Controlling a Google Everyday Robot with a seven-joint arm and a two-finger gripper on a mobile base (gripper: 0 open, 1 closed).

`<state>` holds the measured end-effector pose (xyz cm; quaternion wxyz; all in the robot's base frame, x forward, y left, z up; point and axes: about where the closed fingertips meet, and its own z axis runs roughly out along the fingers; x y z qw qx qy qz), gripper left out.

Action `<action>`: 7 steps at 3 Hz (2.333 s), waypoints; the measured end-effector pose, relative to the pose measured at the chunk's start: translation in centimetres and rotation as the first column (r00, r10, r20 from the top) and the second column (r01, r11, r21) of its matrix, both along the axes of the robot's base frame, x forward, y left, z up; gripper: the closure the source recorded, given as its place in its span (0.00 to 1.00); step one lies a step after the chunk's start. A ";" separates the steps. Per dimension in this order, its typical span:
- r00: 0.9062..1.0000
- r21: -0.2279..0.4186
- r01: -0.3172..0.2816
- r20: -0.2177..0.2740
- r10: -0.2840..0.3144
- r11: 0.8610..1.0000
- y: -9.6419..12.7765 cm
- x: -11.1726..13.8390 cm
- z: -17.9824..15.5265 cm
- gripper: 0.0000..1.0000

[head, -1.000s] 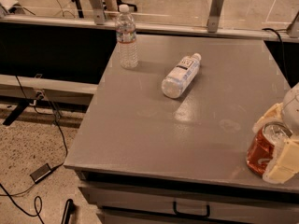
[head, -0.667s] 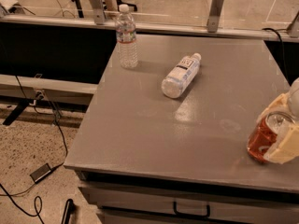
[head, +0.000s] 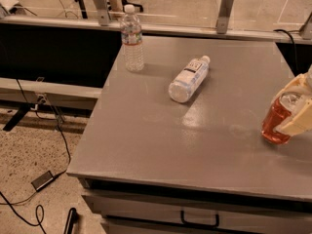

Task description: Move coke can near blue plastic bottle

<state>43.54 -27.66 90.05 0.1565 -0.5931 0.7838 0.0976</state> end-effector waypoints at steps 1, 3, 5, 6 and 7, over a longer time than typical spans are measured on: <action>0.999 0.029 -0.046 0.021 0.045 0.999 1.5 1.3 1.6 1.00; 0.986 0.097 -0.148 0.090 0.139 0.984 7.1 4.5 5.0 1.00; 0.977 0.114 -0.205 0.080 0.197 0.972 12.0 9.4 4.2 1.00; 0.976 0.119 -0.216 0.066 0.209 0.969 13.7 11.7 3.3 1.00; 0.976 0.112 -0.215 0.057 0.210 0.970 14.6 13.6 2.4 1.00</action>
Offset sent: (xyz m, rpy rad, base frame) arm 0.0344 0.0695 0.0610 0.1057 -0.0745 0.1704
